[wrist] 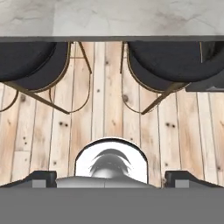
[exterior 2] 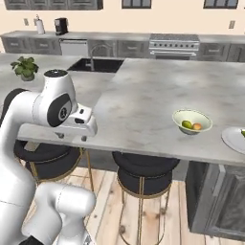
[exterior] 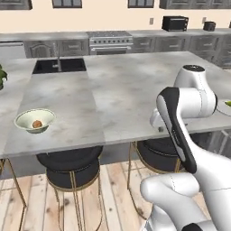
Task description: Take the fruits from the plate on the dining counter and place two fruits in each bowl.
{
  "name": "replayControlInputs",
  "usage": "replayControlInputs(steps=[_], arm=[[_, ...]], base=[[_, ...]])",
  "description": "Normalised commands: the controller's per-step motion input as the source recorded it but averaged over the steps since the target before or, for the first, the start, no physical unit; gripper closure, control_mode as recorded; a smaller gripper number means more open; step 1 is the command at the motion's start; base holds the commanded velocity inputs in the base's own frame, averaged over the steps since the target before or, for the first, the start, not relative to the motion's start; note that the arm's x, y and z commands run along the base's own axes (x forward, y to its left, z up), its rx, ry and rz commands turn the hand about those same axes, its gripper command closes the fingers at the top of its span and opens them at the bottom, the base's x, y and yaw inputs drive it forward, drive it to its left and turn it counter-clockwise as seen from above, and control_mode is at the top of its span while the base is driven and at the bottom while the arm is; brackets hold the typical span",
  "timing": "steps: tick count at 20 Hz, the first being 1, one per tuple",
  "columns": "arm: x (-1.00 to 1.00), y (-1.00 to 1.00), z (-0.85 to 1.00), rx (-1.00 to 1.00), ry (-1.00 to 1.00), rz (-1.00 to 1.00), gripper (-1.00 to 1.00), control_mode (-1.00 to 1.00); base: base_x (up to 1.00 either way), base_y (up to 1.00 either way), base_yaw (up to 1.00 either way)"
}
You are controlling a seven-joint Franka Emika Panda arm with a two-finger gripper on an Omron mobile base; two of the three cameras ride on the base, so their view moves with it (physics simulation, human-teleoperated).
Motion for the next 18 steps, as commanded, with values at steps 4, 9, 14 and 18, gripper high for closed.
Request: replayControlInputs(steps=[4,9,14,18], arm=[[0.0,0.0,0.0,0.0,0.0,0.0,-1.0,1.0],[0.0,0.0,0.0,0.0,0.0,0.0,-1.0,1.0],[0.0,0.0,0.0,0.0,0.0,0.0,-1.0,1.0],[0.0,0.0,0.0,0.0,0.0,0.0,-1.0,1.0]], base=[[-0.44,-1.0,-0.01],[-0.29,-1.0,-0.01],[-0.03,-1.0,0.0],[0.0,-1.0,0.0]])
